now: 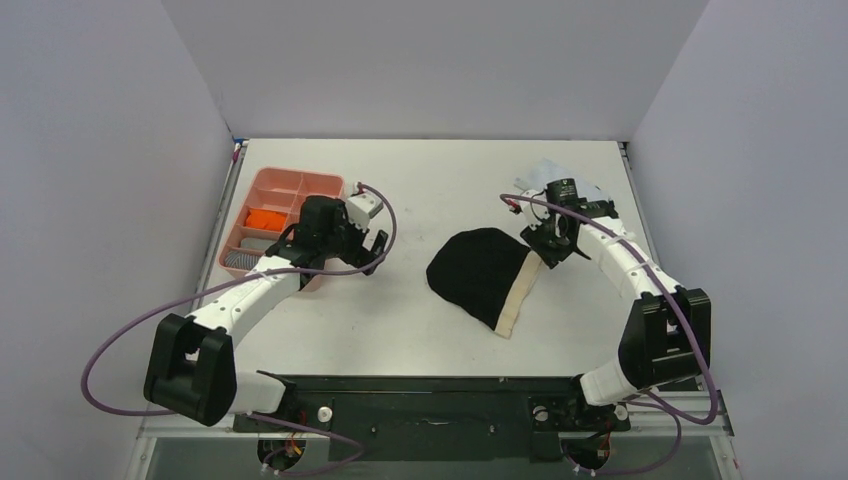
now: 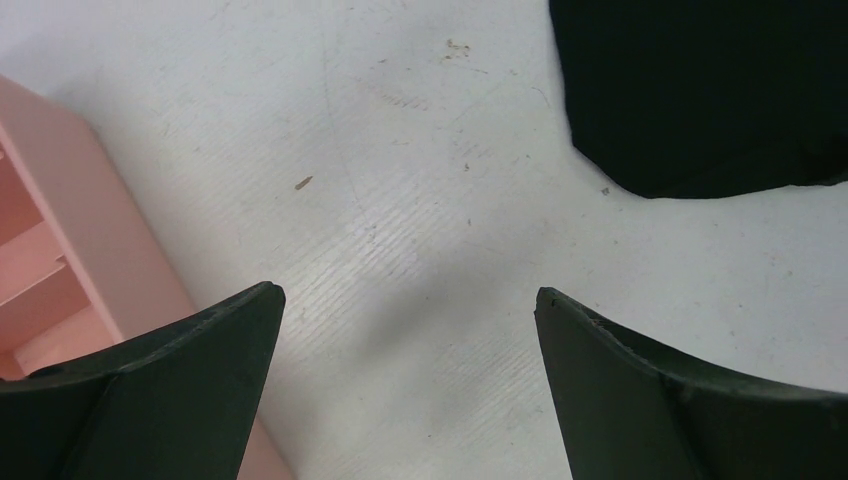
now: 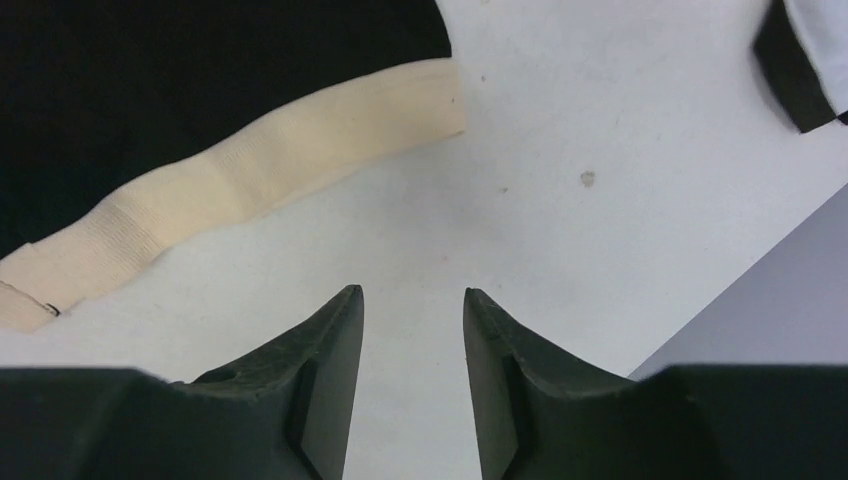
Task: Roll the underwear
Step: Flatten out the underwear at the center of the board.
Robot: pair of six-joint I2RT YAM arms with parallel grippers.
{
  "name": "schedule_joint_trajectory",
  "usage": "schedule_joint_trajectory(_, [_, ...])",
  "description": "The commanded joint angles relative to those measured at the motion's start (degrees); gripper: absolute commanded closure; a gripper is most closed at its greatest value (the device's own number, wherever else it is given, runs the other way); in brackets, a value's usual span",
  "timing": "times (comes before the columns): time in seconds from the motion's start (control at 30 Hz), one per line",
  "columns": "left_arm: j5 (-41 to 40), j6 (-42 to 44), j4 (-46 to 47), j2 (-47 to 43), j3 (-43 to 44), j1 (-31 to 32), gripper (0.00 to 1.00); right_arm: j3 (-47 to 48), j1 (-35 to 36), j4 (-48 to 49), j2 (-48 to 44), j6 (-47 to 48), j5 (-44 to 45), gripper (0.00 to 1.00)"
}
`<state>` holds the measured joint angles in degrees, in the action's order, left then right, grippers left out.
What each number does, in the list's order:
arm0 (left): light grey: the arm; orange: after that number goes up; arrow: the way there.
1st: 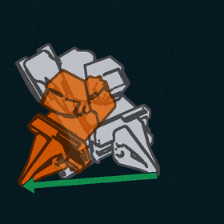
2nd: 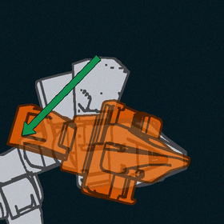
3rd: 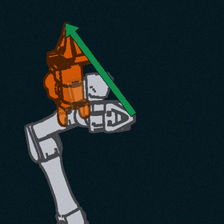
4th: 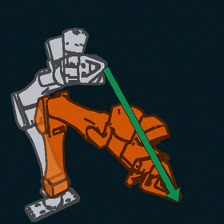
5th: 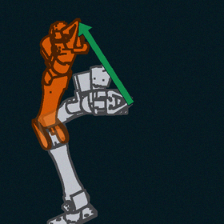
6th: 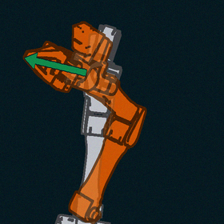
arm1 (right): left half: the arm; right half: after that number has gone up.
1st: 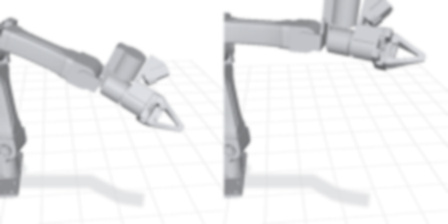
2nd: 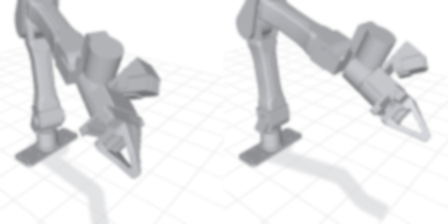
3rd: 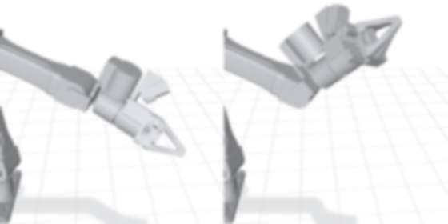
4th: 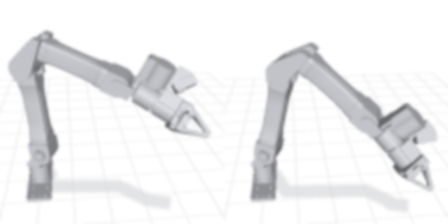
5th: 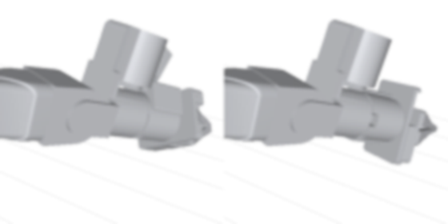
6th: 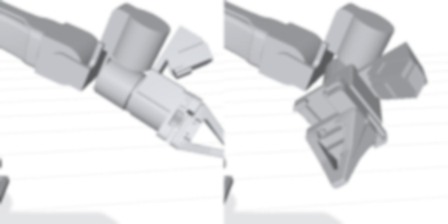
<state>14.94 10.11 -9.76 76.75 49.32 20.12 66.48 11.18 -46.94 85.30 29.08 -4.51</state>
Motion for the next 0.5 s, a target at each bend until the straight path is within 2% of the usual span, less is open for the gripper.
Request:
schedule_joint_trajectory(0.0, [-1.1,2.6,2.3,0.2,1.6,3.6,0.03,-3.0,0.3,0.1,-1.4,0.3,2.3,0.59])
schedule_joint_trajectory(0.13, [-1.1,2.7,2.0,-0.1,1.2,4.1,0.03,-7.9,7.0,-1.4,-6.4,2.2,-1.8,0.56])
schedule_joint_trajectory(0.27, [-2.3,2.5,1.9,-1.0,0.5,3.6,0.03,-13.7,18.6,0.4,-11.2,1.3,-3.7,0.56])
schedule_joint_trajectory(0.37, [-3.0,2.6,0.7,-1.5,0.5,2.5,0.03,-16.0,27.5,1.8,-11.9,-0.7,-2.5,0.56])
schedule_joint_trajectory(0.47, [-2.7,2.1,-0.4,-1.8,1.2,0.3,0.03,-17.6,32.5,3.7,-11.0,-2.7,-1.7,0.56])
